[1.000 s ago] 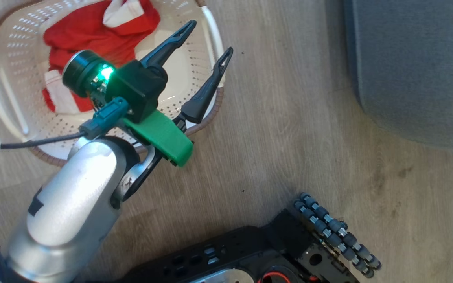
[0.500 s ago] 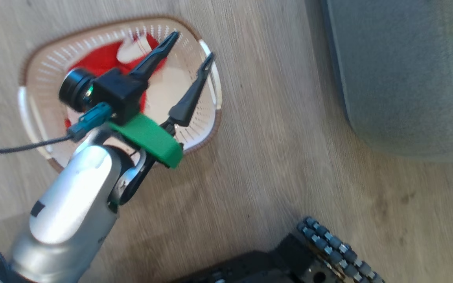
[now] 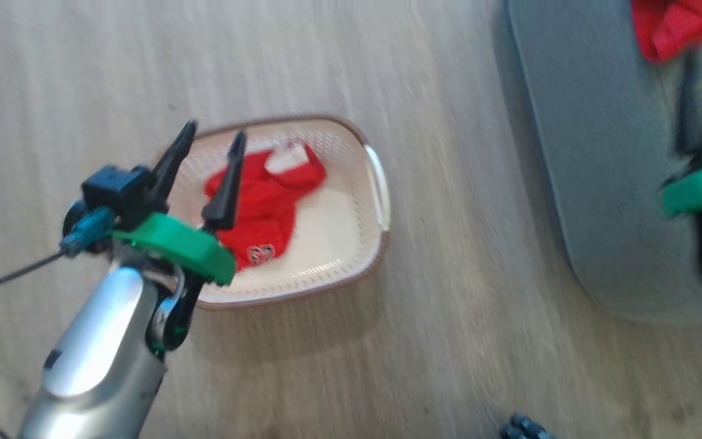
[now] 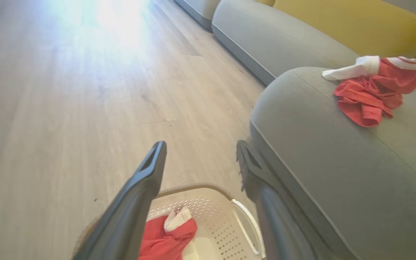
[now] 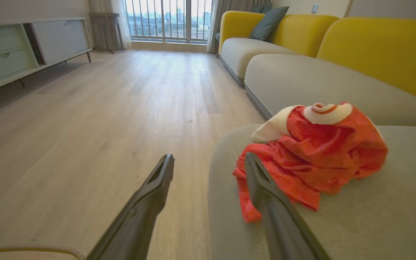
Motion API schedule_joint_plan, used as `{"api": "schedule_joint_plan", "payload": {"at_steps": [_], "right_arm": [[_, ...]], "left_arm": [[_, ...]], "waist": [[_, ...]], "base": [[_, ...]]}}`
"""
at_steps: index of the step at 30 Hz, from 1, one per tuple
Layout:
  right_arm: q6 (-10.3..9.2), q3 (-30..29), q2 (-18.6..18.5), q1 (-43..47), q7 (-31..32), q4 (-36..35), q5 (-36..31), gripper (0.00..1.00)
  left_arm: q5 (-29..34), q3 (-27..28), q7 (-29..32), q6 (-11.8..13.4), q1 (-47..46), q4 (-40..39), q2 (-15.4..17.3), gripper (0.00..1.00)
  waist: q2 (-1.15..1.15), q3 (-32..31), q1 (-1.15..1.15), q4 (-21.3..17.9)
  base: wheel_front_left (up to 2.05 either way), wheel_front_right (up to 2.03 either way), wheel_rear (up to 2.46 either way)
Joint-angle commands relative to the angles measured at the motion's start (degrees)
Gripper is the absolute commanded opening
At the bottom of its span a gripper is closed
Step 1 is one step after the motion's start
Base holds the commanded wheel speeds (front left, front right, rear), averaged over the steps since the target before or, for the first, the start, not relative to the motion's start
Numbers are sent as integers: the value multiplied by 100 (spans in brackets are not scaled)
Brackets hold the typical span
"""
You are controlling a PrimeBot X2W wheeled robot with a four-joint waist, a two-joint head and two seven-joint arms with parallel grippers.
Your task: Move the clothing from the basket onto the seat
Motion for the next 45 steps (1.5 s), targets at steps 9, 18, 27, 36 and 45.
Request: {"api": "schedule_joint_plan", "payload": {"at_steps": [9, 18, 27, 36, 45], "right_arm": [[-2, 402, 1042, 1256, -38, -775, -601, 100], [-2, 352, 1466, 1806, -38, -694, -943, 100], [-2, 141, 1535, 1998, -38, -698, -1080, 100], [-2, 67, 1544, 2067, -38, -677, -1141, 100], [-2, 141, 1546, 2085, -38, -637, -1126, 100]], "left_arm": [[180, 1206, -118, 16, 629, 190, -246, 100], [601, 1941, -120, -198, 1284, 215, -632, 100], [975, 2427, -120, -483, 1607, 153, -956, 100], [1187, 2582, -120, -652, 1657, 203, -1127, 100], [1306, 2702, -120, -742, 1691, 246, -1204, 100]], "waist": [[0, -1084, 1, 921], [0, -1589, 1, 1011], [0, -1842, 1, 1022], [0, -1986, 1, 1055], [0, -2083, 1, 1028]], "base": [[0, 0, 0], [0, 0, 0], [0, 0, 0], [0, 0, 0], [0, 0, 0]]}}
